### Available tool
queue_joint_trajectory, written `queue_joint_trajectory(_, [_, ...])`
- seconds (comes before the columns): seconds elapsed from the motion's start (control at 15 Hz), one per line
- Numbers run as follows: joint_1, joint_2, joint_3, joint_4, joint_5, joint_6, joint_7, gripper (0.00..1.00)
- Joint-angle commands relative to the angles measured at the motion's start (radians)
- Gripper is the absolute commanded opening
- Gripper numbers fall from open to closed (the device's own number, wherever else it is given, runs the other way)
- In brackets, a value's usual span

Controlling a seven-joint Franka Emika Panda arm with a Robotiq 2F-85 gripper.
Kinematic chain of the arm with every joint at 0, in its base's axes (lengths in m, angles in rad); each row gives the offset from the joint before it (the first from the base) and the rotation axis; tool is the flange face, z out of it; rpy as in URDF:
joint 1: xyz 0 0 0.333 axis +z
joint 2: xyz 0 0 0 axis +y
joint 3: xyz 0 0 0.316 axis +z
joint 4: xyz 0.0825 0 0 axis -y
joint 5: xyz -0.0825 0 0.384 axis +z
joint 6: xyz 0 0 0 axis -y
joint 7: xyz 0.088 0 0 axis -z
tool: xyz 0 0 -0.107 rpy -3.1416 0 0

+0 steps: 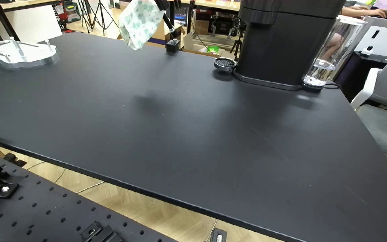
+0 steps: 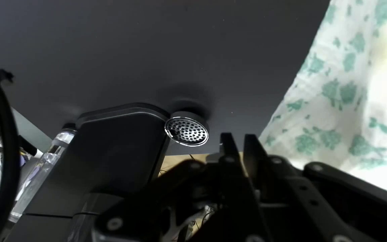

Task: Hang the cloth on the stand

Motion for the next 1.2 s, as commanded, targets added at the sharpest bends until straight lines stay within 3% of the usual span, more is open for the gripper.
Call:
queue_joint_trajectory(0.0, [-0.009, 0.014, -0.004, -0.006, 0.026, 0.027, -0.024, 0.45])
queue_joint_trajectory(0.53, [-0.002, -0.021, 0.006, -0.034, 0.043, 0.033, -0.04, 0.98])
queue_joint_trajectory(1.13, [0.044, -0.216, 0.051, -0.144, 0.174, -0.031, -0.11, 1.0])
